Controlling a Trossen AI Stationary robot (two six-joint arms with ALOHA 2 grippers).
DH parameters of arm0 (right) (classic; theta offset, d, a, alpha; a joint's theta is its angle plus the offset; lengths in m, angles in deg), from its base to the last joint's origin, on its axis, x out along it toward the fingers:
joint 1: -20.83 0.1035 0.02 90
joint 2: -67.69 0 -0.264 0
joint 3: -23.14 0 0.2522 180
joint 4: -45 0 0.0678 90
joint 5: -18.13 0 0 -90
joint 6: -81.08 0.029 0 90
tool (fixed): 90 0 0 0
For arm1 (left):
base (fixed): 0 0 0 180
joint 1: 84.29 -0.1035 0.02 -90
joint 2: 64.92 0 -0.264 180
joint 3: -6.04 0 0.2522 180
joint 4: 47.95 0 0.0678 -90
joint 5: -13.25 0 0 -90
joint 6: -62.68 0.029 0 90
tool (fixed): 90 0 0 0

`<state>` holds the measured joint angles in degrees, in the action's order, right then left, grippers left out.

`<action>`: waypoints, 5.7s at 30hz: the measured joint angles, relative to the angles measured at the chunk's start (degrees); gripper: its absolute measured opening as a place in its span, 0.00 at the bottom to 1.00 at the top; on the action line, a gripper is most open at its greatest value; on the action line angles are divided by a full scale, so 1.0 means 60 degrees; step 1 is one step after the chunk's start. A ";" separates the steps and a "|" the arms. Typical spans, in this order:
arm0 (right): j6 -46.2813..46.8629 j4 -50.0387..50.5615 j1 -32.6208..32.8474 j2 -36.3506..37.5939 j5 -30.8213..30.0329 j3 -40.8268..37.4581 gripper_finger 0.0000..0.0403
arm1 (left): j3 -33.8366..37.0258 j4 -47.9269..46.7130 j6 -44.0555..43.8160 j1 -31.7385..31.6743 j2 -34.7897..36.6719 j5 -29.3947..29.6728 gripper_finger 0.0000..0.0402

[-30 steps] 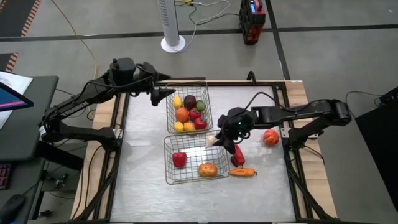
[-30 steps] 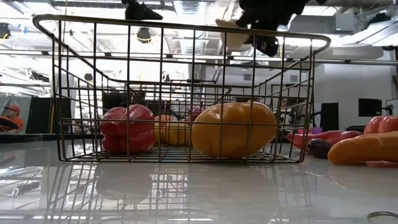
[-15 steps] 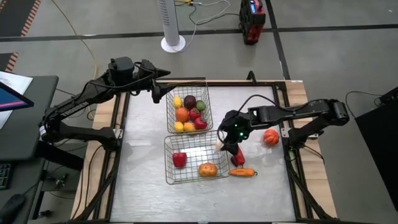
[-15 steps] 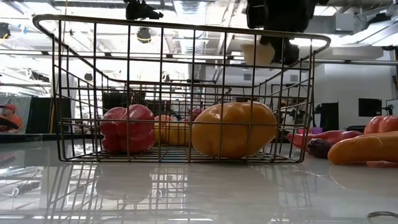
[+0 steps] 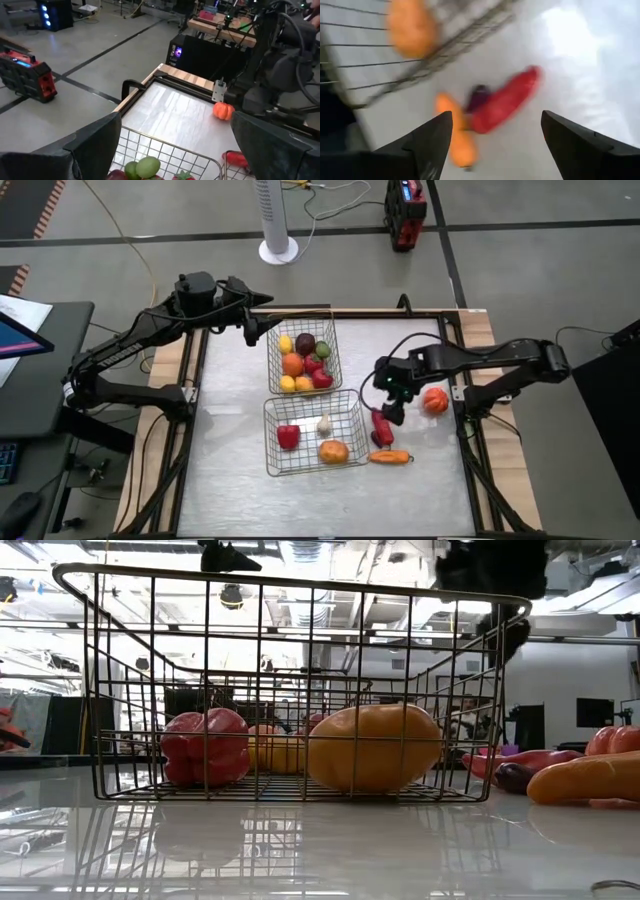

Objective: Sort produce into baskets
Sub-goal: Put the red chili pepper into the bottom wire basket, then put the yellow chili pepper into the bottom wire basket

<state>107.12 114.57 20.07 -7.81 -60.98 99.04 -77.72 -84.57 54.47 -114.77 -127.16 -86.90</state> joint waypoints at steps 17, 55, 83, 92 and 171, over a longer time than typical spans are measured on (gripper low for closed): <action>0.0052 -0.3888 -0.0210 -0.0511 -0.1055 -0.2910 0.75 | 0.0000 0.0012 -0.0577 0.0000 0.0000 0.0448 0.90; -0.1930 -0.3504 -0.0587 0.0549 -0.2283 0.0141 0.18 | 0.0000 0.0008 -0.0656 0.0000 0.0000 0.0933 0.90; -0.0841 -0.7725 -0.0410 -0.1512 0.0003 0.0827 0.52 | 0.0000 -0.0117 -0.0459 0.0000 0.0000 0.0278 0.90; -0.0431 -0.3381 -0.0467 -0.0277 -0.0281 0.0827 0.68 | 0.0000 -0.0456 -0.0368 0.0000 -0.0002 -0.0114 0.90; 0.2652 -0.3764 0.5216 -0.0801 -0.3018 -0.2441 0.66 | 0.0000 -0.0622 -0.0586 0.0004 0.0000 0.0073 0.90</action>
<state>123.04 91.98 51.37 -12.61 -79.09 84.40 -77.72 -88.30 50.95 -114.75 -127.16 -86.46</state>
